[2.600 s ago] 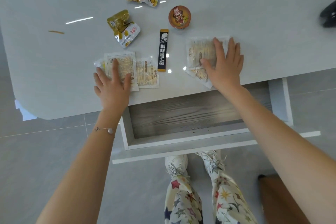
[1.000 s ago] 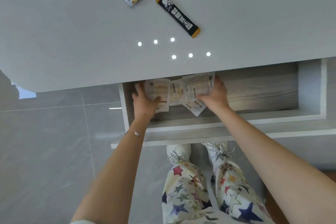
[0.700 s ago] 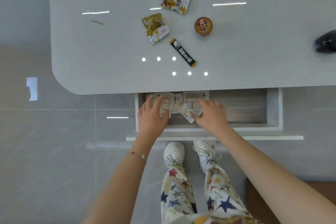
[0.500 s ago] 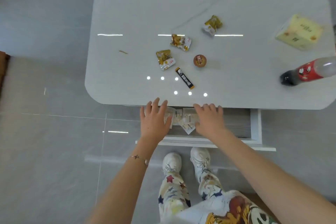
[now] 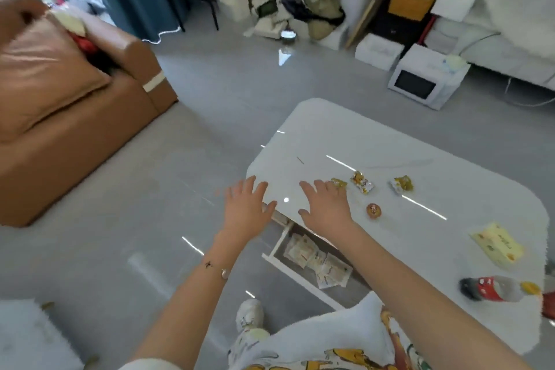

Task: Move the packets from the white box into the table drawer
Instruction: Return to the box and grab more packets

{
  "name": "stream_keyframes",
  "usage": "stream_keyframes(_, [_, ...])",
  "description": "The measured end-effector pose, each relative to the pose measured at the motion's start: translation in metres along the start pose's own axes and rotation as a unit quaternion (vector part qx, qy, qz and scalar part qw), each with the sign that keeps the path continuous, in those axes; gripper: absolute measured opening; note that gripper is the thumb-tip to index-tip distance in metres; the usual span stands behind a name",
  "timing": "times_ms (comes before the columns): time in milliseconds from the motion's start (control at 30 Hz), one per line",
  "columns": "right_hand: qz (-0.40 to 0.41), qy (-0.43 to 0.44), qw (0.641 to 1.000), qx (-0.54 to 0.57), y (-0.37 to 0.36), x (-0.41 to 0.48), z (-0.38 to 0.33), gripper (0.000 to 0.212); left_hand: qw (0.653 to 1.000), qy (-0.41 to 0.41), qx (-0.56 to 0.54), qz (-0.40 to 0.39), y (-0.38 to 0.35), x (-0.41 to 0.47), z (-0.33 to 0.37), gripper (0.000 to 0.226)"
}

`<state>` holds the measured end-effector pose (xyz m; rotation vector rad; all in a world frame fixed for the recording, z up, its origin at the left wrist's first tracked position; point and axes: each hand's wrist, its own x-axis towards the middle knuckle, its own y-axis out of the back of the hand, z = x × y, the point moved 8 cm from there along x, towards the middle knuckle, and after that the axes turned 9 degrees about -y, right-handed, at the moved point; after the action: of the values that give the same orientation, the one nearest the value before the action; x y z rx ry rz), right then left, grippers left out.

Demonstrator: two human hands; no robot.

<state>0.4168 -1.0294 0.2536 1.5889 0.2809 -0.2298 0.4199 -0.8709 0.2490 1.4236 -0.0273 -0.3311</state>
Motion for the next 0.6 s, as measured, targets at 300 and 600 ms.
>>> stream_keyframes(300, [0.045, 0.199, 0.978, -0.050, 0.060, 0.015, -0.266, 0.056, 0.973, 0.215, -0.012, 0.087, 0.070, -0.129, -0.237, 0.053])
stream_keyframes(600, [0.044, 0.346, 0.937, -0.020, 0.071, 0.003, -0.522, 0.065, 0.921, 0.356, -0.020, 0.155, 0.105, -0.277, -0.443, 0.051])
